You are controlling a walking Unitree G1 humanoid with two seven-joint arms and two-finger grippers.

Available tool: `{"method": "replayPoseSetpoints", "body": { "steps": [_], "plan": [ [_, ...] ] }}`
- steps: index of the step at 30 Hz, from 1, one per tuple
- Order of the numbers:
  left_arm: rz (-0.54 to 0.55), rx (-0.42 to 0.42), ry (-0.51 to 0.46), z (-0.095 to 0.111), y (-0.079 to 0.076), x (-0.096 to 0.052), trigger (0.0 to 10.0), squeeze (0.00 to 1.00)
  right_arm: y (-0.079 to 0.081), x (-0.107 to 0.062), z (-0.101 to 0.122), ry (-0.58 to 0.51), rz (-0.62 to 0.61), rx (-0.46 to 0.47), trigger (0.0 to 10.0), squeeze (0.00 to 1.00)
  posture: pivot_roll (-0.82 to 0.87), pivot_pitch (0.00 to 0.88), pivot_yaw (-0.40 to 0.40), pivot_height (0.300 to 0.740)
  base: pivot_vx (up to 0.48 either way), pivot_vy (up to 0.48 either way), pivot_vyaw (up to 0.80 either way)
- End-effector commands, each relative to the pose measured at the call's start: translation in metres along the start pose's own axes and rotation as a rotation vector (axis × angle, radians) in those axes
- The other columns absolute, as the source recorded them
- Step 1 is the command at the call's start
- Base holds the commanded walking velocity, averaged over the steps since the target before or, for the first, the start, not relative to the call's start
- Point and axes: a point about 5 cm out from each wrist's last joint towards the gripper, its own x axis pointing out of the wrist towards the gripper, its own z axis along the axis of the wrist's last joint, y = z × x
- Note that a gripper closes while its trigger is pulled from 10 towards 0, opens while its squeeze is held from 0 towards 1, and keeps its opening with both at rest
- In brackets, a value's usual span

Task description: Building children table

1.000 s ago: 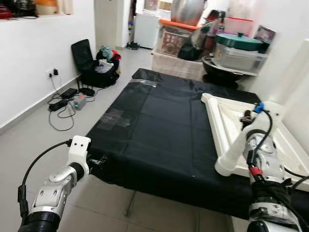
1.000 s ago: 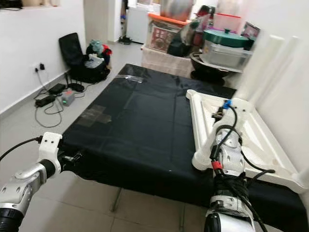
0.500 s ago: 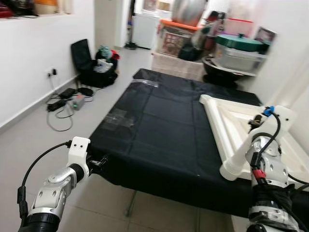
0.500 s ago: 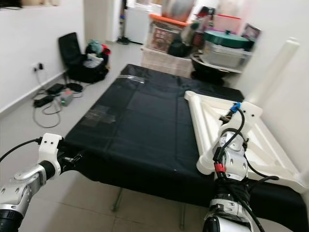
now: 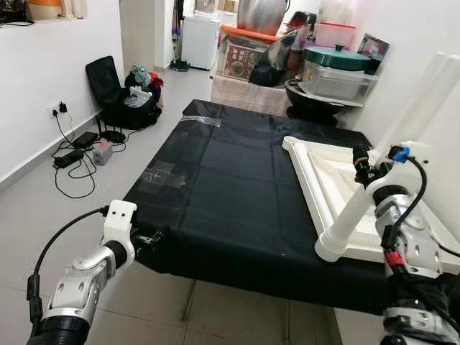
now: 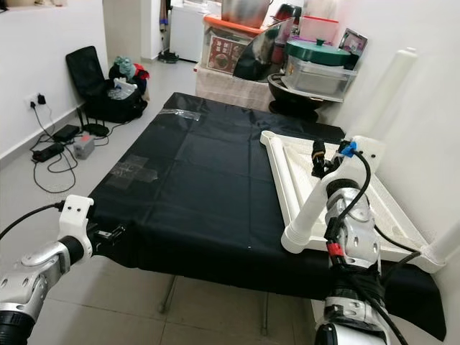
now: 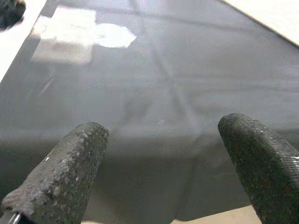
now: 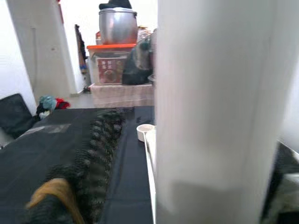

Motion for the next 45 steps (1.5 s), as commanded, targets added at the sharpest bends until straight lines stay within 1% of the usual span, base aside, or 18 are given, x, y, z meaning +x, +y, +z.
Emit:
{"method": "replayPoseSetpoints", "body": {
  "steps": [1,7,9,11,13,14,15,18,24,26,27,28,30,31,33,36,40,45],
  "plan": [
    [-0.055,0.031,-0.025,0.004,-0.010,0.000,10.0,0.00,-0.002,-0.003,-0.003,0.022,0.006,-0.019,10.0,0.00,0.08,0.000,-0.137,0.740,0.000,0.000,0.00],
    [-0.098,0.068,-0.054,0.010,-0.017,0.000,10.0,0.00,-0.003,-0.006,-0.014,0.095,0.023,0.000,10.0,0.00,0.08,0.000,-0.133,0.740,0.000,0.000,0.00],
    [-0.111,0.089,-0.067,0.015,-0.020,0.001,10.0,0.00,-0.013,-0.012,-0.038,0.287,-0.017,0.022,10.0,0.00,0.07,0.000,-0.128,0.740,0.000,0.000,0.00],
    [-0.111,0.089,-0.067,0.015,-0.020,0.001,10.0,0.00,-0.013,-0.012,-0.038,0.287,-0.017,0.022,10.0,0.00,0.07,0.000,-0.128,0.740,0.000,0.000,0.00],
    [-0.125,0.074,-0.089,0.023,-0.022,0.002,10.0,0.00,-0.036,-0.019,-0.064,0.503,-0.188,0.137,10.0,0.00,0.07,0.000,-0.125,0.740,0.000,0.000,0.00],
    [-0.141,0.078,-0.114,0.028,-0.024,0.002,10.0,0.00,-0.043,-0.020,-0.066,0.504,-0.175,0.225,10.0,0.00,0.07,0.000,-0.121,0.740,0.000,0.000,0.00],
    [-0.141,0.078,-0.114,0.028,-0.024,0.002,10.0,0.00,-0.043,-0.020,-0.066,0.504,-0.175,0.225,10.0,0.00,0.07,0.000,-0.121,0.740,0.000,0.000,0.00],
    [-0.190,0.098,-0.160,0.037,-0.032,0.000,10.0,0.00,-0.050,-0.020,-0.059,0.401,-0.162,0.250,10.0,0.00,0.06,0.000,-0.114,0.740,0.000,0.000,0.00],
    [-0.254,0.120,-0.214,0.046,-0.043,-0.002,10.0,0.00,-0.029,-0.020,-0.046,0.295,-0.004,0.174,10.0,0.00,0.06,0.000,-0.102,0.740,0.000,0.000,0.00],
    [-0.247,0.137,-0.264,0.055,-0.045,-0.001,10.0,0.00,0.005,-0.028,-0.035,0.160,0.199,0.081,10.0,0.00,0.05,0.000,-0.097,0.740,0.000,0.000,0.00],
    [-0.247,0.137,-0.264,0.055,-0.045,-0.001,10.0,0.00,0.005,-0.028,-0.035,0.160,0.199,0.081,10.0,0.00,0.05,0.000,-0.097,0.740,0.000,0.000,0.00],
    [-0.236,0.142,-0.278,0.057,-0.046,0.000,10.0,0.00,0.023,-0.036,-0.030,0.106,0.311,0.053,10.0,0.00,0.05,0.000,-0.094,0.740,0.000,0.000,0.00],
    [-0.236,0.142,-0.278,0.057,-0.046,0.000,10.0,0.00,0.023,-0.036,-0.030,0.106,0.311,0.053,10.0,0.00,0.05,0.000,-0.094,0.740,0.000,0.000,0.00],
    [-0.218,0.149,-0.281,0.058,-0.046,0.001,10.0,0.00,0.039,-0.044,-0.025,0.052,0.418,0.031,10.0,0.00,0.05,0.000,-0.090,0.740,0.000,0.000,0.00],
    [-0.215,0.153,-0.283,0.058,-0.048,0.002,10.0,0.00,0.049,-0.049,-0.022,0.029,0.508,0.019,10.0,0.00,0.05,0.000,-0.091,0.740,0.000,0.000,0.00],
    [-0.215,0.155,-0.284,0.057,-0.049,0.002,10.0,0.00,0.053,-0.052,-0.021,0.017,0.558,-0.005,10.0,0.00,0.05,0.000,-0.091,0.740,0.000,0.000,0.00],
    [-0.218,0.165,-0.275,0.055,-0.051,0.001,10.0,0.00,0.042,-0.041,-0.018,0.028,0.566,-0.150,10.0,0.00,0.06,0.000,-0.101,0.740,0.000,0.000,0.00],
    [-0.215,0.163,-0.279,0.055,-0.051,-0.001,10.0,0.00,0.041,-0.037,-0.006,-0.012,0.581,-0.150,10.0,0.00,0.06,0.000,-0.105,0.740,0.000,0.000,0.00]
  ]
}}
